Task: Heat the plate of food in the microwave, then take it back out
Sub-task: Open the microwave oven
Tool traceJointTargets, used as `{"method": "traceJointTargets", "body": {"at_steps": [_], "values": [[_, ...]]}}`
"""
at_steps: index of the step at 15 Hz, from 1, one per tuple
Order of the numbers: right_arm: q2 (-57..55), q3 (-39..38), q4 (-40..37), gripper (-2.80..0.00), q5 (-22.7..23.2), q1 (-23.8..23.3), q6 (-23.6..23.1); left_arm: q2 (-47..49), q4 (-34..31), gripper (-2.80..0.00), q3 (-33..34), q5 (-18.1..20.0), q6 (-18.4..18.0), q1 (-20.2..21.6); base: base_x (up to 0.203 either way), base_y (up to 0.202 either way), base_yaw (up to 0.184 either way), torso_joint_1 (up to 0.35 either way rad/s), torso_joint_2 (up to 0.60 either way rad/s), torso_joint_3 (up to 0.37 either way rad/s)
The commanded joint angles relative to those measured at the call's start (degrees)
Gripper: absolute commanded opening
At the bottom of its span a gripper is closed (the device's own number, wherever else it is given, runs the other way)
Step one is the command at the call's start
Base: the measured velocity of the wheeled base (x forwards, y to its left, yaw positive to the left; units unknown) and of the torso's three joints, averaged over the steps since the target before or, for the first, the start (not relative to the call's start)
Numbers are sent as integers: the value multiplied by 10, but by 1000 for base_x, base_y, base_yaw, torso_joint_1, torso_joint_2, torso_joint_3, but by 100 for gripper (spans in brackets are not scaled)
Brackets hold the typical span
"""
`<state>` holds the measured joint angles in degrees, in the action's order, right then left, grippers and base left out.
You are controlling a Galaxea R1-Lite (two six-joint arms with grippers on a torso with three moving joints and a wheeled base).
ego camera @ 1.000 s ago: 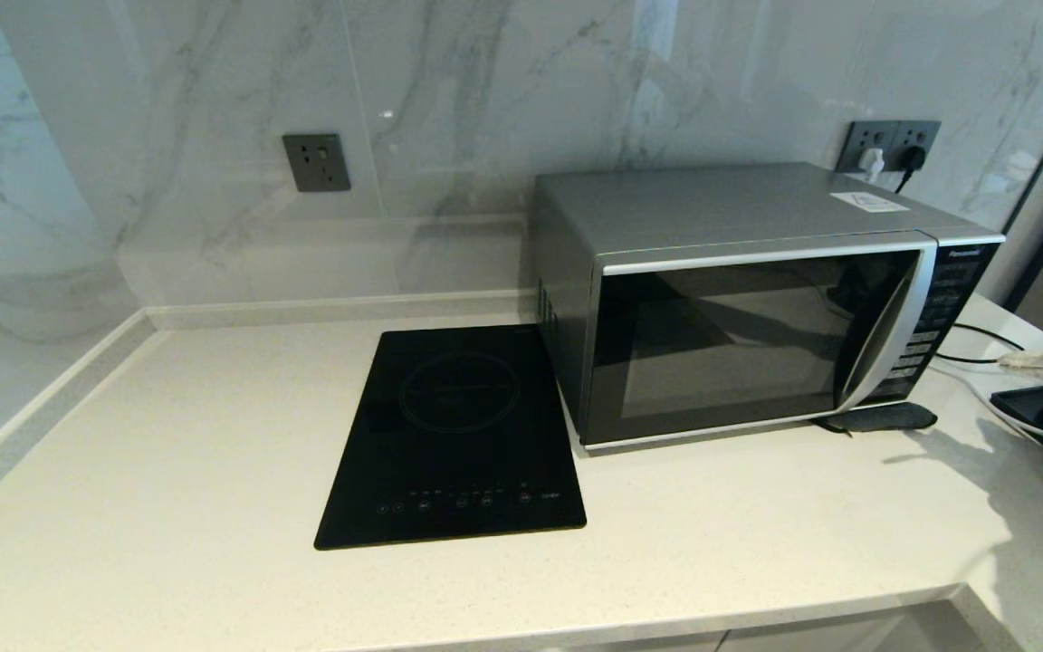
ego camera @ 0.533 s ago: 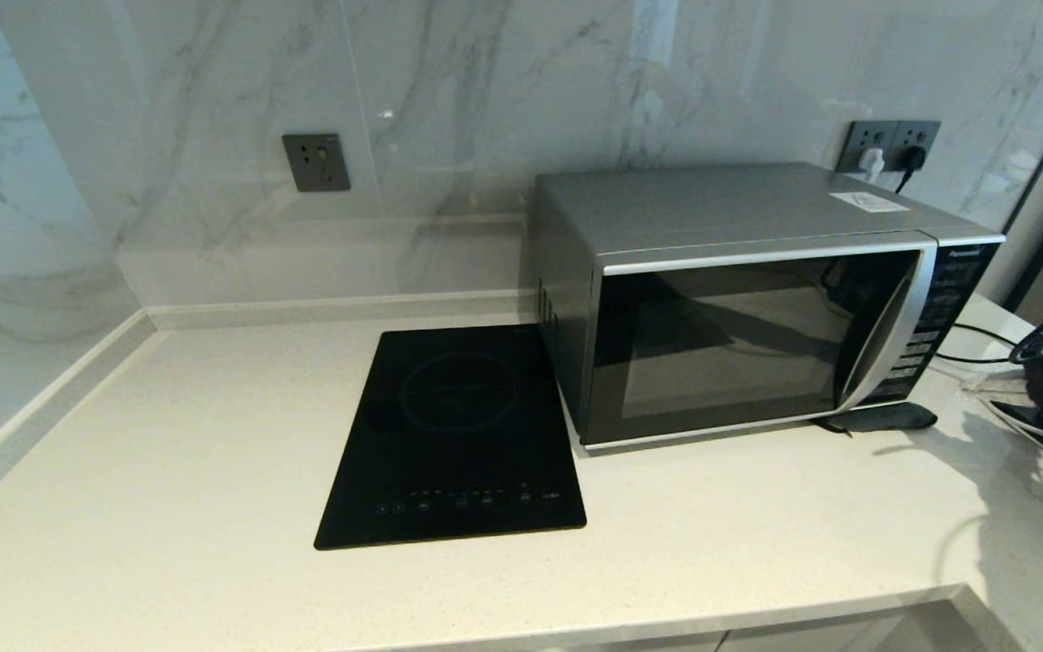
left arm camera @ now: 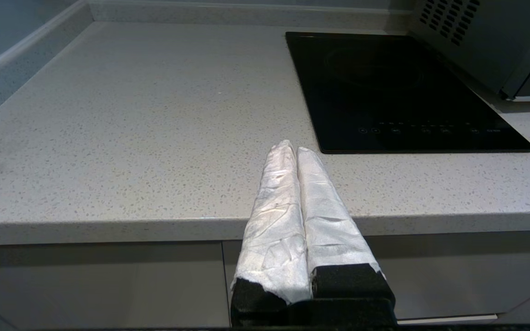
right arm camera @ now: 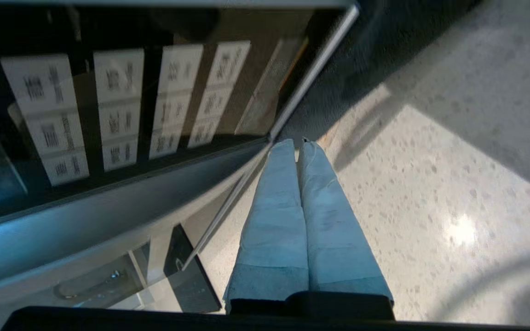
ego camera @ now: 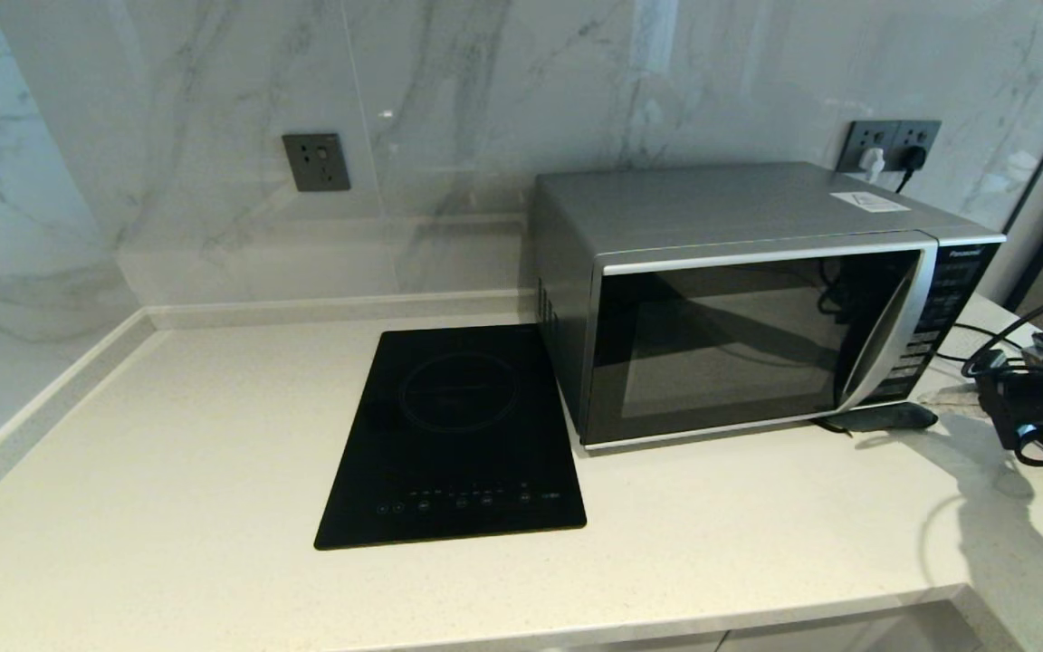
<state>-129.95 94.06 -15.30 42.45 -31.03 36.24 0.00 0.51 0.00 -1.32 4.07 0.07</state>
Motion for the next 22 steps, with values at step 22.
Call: {"method": "traceJointTargets", "body": {"at_steps": [22], "values": [[-78, 104, -2, -280, 4, 28, 29, 1, 0, -280, 0, 0, 1, 0, 0, 0, 0, 0, 0, 0]]}}
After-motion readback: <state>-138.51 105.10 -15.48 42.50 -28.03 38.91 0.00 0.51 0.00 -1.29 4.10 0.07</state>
